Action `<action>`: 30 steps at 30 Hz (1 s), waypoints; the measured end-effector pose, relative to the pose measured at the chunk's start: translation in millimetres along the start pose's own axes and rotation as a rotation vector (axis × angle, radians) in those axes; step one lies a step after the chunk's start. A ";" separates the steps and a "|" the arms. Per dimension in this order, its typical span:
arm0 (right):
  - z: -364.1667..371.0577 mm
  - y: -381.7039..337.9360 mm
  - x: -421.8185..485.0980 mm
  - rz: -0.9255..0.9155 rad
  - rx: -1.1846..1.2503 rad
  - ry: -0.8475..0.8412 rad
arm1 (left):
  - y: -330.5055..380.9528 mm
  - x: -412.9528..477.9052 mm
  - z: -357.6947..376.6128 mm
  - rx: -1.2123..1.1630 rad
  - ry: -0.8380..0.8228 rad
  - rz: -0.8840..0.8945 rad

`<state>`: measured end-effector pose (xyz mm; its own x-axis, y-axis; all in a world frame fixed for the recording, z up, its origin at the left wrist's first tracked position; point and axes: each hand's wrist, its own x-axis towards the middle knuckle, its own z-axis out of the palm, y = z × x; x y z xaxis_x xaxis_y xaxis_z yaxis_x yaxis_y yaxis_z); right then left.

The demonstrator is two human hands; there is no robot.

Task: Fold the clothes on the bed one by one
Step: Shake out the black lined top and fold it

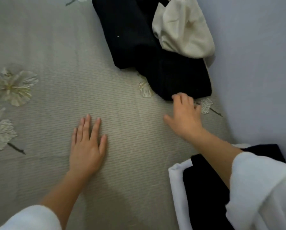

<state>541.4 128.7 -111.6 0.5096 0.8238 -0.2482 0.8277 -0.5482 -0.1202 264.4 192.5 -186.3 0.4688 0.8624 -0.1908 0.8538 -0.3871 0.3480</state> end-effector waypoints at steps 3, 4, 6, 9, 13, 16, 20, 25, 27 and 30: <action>0.3 -4.8 56.3 0.102 0.086 0.089 | -2.2 2.4 2.3 -0.011 0.039 -0.017; 1.1 -8.2 72.1 0.143 0.151 0.092 | -3.6 1.9 3.1 -0.015 0.042 -0.021; 4.1 -16.3 100.8 0.236 0.248 0.076 | -4.8 3.5 4.3 -0.022 0.068 -0.024; 11.7 -31.6 126.7 0.305 0.184 0.106 | -5.2 4.6 5.4 -0.038 0.077 -0.019; 16.4 -52.7 124.5 0.180 0.210 0.153 | -9.0 4.2 8.4 -0.051 0.115 0.007; 28.7 -68.4 90.3 -0.021 0.194 0.069 | -9.4 4.4 10.4 -0.119 0.161 0.024; 53.1 -80.8 19.5 -0.225 0.166 -0.021 | -9.9 2.0 2.8 -0.421 0.239 -0.011; 75.6 -92.4 -78.5 -0.385 0.061 -0.089 | -24.3 -18.5 -25.7 -1.025 0.226 -0.197; 82.0 -101.6 -113.3 -0.391 0.061 -0.150 | -38.1 -40.8 -33.8 -0.844 0.278 -0.204; 90.8 -117.1 -166.4 -0.412 0.062 -0.270 | -57.0 -81.7 -46.7 -0.366 0.272 -0.025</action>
<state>338.4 42.7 -143.5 0.0576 0.9116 -0.4071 0.9279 -0.1993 -0.3151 166.8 159.3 -147.7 0.3313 0.9431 0.0278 0.7051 -0.2670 0.6569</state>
